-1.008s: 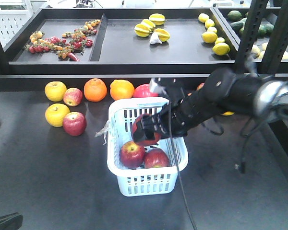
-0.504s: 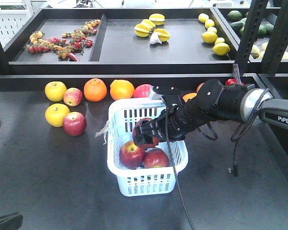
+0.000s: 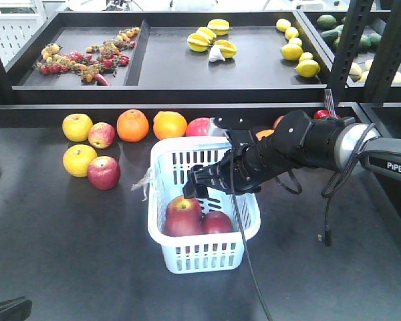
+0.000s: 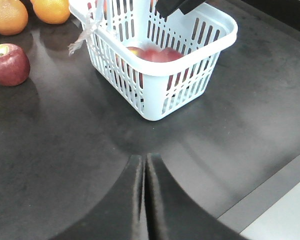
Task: Pick three apples into basket with both arms
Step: 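Lower the apple into the basket and open the right gripper, then withdraw the right gripper up and away from the basket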
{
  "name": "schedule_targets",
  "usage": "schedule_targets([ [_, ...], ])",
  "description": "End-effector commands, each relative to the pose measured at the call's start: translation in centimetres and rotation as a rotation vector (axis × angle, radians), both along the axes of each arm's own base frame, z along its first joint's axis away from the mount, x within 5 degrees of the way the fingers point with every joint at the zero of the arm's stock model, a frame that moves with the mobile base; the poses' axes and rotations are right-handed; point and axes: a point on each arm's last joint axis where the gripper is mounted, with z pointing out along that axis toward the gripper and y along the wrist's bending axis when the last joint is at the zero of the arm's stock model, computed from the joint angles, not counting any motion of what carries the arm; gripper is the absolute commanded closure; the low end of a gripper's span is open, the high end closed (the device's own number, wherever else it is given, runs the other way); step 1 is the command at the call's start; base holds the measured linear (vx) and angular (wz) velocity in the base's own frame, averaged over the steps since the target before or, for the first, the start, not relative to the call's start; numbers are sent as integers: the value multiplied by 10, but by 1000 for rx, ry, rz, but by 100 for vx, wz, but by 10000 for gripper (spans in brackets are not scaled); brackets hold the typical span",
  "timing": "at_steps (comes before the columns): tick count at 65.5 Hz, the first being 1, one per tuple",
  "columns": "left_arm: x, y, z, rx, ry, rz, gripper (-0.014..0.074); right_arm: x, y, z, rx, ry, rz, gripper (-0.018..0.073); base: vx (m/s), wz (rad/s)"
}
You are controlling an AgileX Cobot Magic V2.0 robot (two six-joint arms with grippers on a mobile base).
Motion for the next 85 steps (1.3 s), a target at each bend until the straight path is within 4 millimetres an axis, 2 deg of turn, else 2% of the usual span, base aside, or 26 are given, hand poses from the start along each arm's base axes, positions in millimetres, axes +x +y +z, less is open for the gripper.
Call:
schedule_targets([
  [1,5,-1,12,-54,-52,31,603,1,-1,30,44,-78,-9,-82,0,0],
  [10,5,-1,12,-54,-52,31,603,-2,-1,29,42,-43,17,-17,0,0],
  [19,5,-1,12,-54,-52,31,603,-8,-3,36,24,-37,54,119,0,0],
  [38,5,-1,12,-54,-52,31,603,-27,-10,76,5,-95,122,574,0,0],
  [55,5,-1,12,-54,-52,31,603,-59,-22,120,-34,-141,211,567,0,0],
  [68,5,-1,12,-54,-52,31,603,-92,-37,161,-35,-258,225,564,0,0],
  [76,5,-1,12,-54,-52,31,603,-121,-49,173,-33,-326,232,564,0,0],
  [85,5,-1,12,-54,-52,31,603,-157,-65,172,-30,-401,220,564,0,0],
])
